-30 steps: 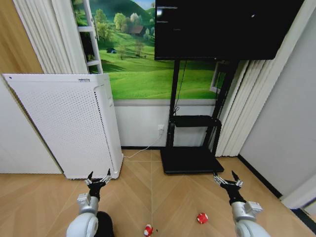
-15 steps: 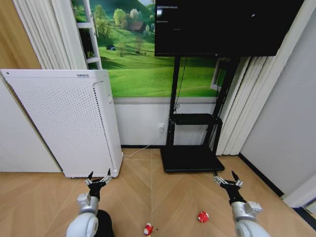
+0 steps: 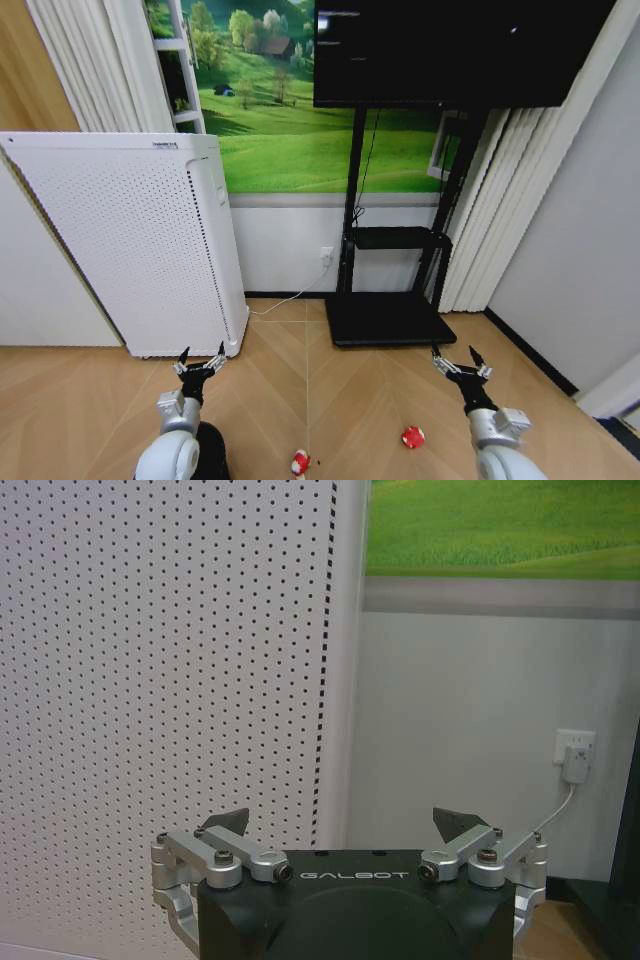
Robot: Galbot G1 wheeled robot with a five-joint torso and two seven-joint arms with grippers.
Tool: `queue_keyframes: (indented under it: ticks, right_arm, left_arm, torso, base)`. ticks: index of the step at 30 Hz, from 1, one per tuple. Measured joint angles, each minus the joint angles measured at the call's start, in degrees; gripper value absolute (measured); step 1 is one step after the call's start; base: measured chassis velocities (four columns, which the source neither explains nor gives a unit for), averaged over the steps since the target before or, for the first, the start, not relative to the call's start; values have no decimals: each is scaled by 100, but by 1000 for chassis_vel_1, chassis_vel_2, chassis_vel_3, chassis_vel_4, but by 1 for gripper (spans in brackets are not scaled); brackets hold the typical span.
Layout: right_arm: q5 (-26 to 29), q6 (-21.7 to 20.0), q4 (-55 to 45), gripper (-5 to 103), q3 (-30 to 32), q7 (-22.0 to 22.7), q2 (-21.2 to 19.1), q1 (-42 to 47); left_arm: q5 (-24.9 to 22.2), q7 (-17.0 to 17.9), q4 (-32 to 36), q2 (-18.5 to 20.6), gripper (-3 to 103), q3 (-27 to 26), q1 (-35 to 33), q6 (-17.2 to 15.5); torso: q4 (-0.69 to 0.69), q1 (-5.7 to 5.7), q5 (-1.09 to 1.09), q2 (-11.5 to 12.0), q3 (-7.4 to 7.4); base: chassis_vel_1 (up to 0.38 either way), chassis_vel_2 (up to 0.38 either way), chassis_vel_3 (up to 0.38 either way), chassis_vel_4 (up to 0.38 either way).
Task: Pick up the trash bin and place the garbage on the floor into it.
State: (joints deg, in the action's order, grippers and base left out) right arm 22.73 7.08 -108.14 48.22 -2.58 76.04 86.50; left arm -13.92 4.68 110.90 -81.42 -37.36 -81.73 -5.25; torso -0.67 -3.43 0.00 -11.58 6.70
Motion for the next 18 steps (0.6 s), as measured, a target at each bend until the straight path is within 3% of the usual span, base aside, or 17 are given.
queue_keyframes:
  ticks: [10,18]
  right_arm:
    - [-10,23,37,100,-12,-6,5,-21]
    - [17,39,40,100,-18,-24,0,-29]
  left_arm:
    - [-22,-31,-40,-3,100,16,10,67]
    - [-15,-20,-54,-7,100,29,16,129]
  torso:
    - [0,46,0,275,-231]
    - [0,76,0,349,-273]
  base:
    - [0,0,0,0]
    - [0,0,0,0]
